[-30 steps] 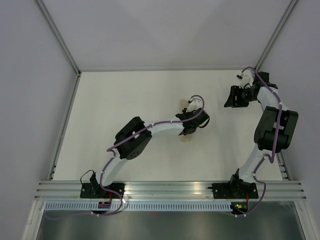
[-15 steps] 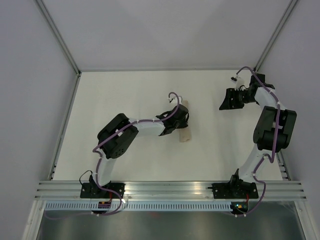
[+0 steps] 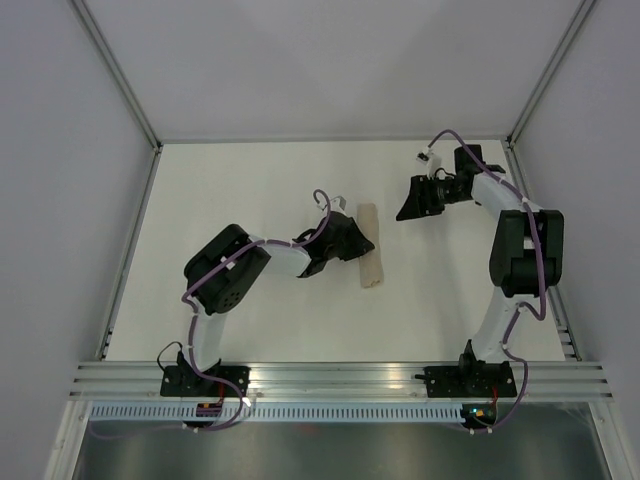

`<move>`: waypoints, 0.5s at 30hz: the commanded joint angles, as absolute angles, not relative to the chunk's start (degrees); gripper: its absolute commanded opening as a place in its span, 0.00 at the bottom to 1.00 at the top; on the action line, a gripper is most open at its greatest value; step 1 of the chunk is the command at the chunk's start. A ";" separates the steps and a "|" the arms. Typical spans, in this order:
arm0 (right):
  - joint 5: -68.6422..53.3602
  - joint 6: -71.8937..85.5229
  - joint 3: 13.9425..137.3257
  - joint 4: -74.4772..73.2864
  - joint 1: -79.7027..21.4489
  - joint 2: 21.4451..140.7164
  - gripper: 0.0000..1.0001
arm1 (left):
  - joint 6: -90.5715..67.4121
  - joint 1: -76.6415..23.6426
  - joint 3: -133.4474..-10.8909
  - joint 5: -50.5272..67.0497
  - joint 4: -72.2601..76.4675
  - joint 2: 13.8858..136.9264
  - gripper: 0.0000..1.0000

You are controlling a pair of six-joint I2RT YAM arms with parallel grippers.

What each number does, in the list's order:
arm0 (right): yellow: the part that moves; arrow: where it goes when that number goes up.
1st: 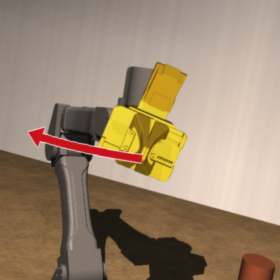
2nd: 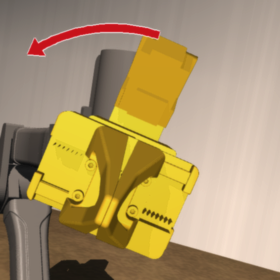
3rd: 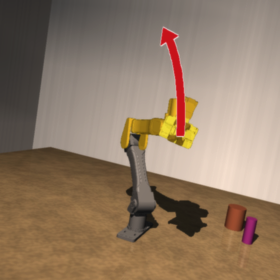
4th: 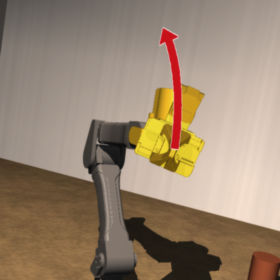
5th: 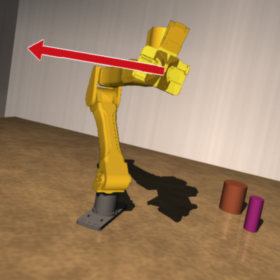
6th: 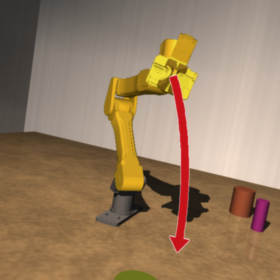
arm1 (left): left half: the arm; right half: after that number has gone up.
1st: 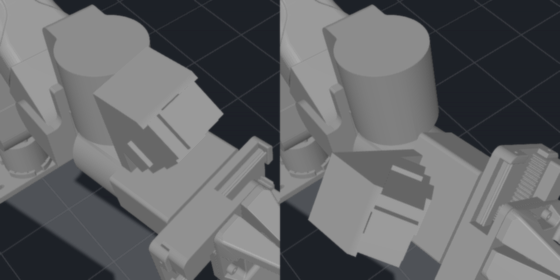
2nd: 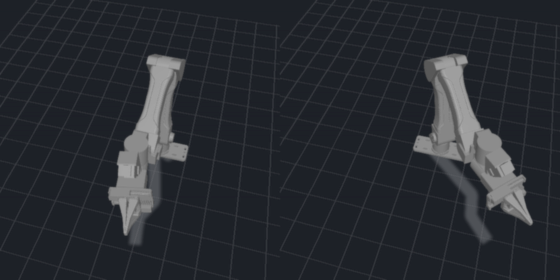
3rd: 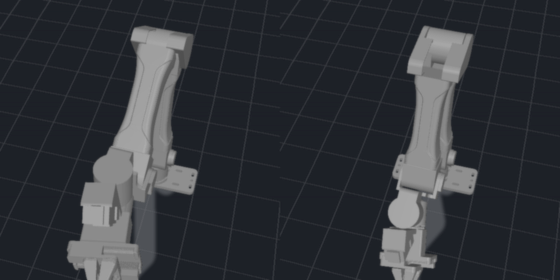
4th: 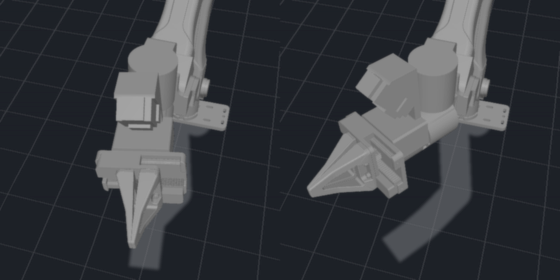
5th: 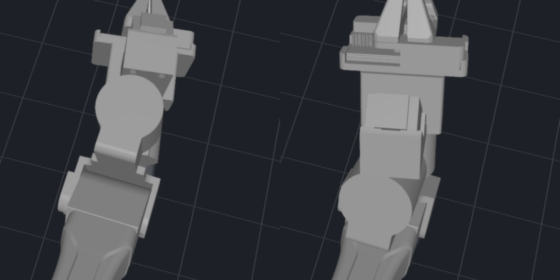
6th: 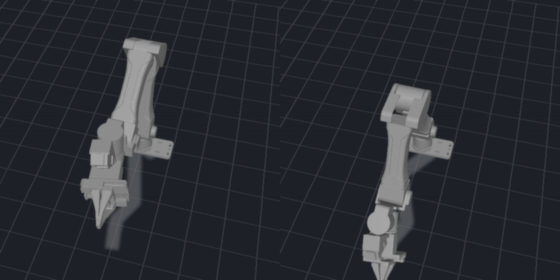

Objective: Fold the napkin, place the utensils inside, and roll it up
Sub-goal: Roll the napkin at the center of the board.

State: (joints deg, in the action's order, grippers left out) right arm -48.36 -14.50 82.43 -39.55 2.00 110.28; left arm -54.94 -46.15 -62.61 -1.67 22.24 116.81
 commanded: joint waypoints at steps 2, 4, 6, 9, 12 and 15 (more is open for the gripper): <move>-52.38 -9.06 83.15 -31.57 0.35 114.60 0.69 | -60.38 -45.09 -57.84 7.64 24.60 117.42 0.16; -52.56 -8.17 82.71 -30.50 -1.30 116.09 0.70 | -61.17 -44.65 -56.96 9.05 26.36 118.04 0.15; -51.68 -7.56 81.92 -28.57 -2.10 116.54 0.71 | -61.96 -44.30 -56.25 10.54 27.94 118.65 0.15; -50.72 -6.16 80.16 -25.49 -4.12 116.54 0.73 | -62.93 -43.77 -55.72 12.38 29.88 119.53 0.14; -48.87 -4.23 79.89 -23.82 -5.97 117.59 0.74 | -64.16 -43.07 -55.11 14.23 32.15 120.06 0.13; -45.62 -2.38 79.72 -21.54 -7.55 118.56 0.74 | -65.91 -42.37 -54.49 16.34 34.79 120.93 0.13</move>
